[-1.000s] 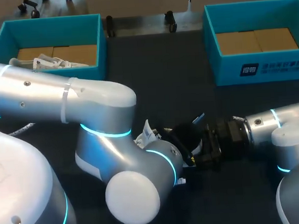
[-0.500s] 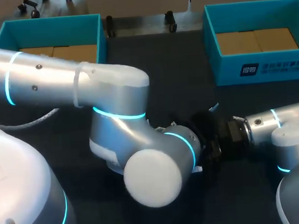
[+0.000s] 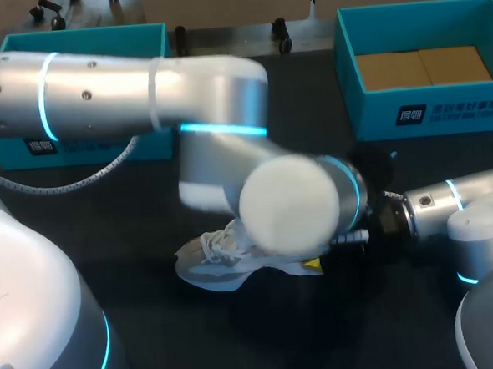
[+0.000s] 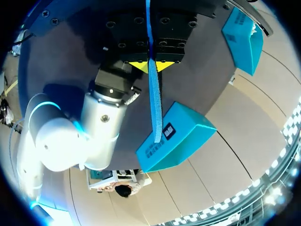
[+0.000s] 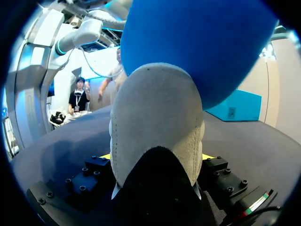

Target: Take the shoe out of the shoebox, open the shoe tongue, remove and reinsert the insole, then place the shoe into the shoebox

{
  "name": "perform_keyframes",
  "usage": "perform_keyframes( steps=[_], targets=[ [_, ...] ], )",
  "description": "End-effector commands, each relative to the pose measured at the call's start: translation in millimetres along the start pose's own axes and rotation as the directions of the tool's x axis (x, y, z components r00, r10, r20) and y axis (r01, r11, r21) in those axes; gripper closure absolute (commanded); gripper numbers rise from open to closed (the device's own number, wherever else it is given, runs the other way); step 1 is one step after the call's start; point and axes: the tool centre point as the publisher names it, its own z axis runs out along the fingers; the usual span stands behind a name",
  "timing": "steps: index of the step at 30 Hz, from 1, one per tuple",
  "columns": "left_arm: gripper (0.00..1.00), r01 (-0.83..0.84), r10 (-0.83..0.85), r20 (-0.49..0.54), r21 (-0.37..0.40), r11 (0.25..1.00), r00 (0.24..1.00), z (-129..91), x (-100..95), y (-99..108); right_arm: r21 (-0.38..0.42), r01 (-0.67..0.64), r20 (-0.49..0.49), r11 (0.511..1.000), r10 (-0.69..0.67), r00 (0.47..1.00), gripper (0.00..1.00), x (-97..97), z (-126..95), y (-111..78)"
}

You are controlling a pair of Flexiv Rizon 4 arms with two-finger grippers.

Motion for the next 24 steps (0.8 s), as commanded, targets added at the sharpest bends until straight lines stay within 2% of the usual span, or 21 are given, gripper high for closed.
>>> perform_keyframes(
  steps=[1, 8, 13, 16, 18, 24],
  targets=[
    [1.0, 0.003, -0.005, -0.089, -0.023, 1.0, 0.996, -5, -14.0, -8, 0.005, -0.001, 0.001, 1.0, 0.001, 1.0, 1.0, 1.3, 1, 0.9],
    [1.0, 0.01, -0.011, -0.193, -0.01, 1.0, 0.981, -19, -21.8, -22, 0.005, -0.001, 0.001, 1.0, 0.001, 1.0, 1.0, 1.3, 1, 0.9],
    [1.0, 0.012, 0.005, -0.344, 0.047, 0.999, 0.939, -43, -32.5, -35, 0.005, -0.001, 0.001, 1.0, 0.001, 1.0, 1.0, 1.3, 1, 0.9],
    [1.0, 0.02, 0.016, -0.386, 0.09, 0.996, 0.922, -63, -38.4, -45, 0.005, -0.001, 0.001, 1.0, 0.001, 1.0, 1.0, 1.3, 1, 0.9],
    [1.0, 0.019, 0.027, -0.393, 0.114, 0.993, 0.919, -76, -43.0, -51, 0.005, -0.001, 0.001, 1.0, 0.001, 1.0, 1.0, 1.3, 1, 0.9],
    [1.0, 0.019, 0.027, -0.393, 0.114, 0.993, 0.919, -76, -43.0, -51, 0.005, -0.001, 0.001, 1.0, 0.001, 1.0, 1.0, 1.3, 1, 0.9]
  ],
)
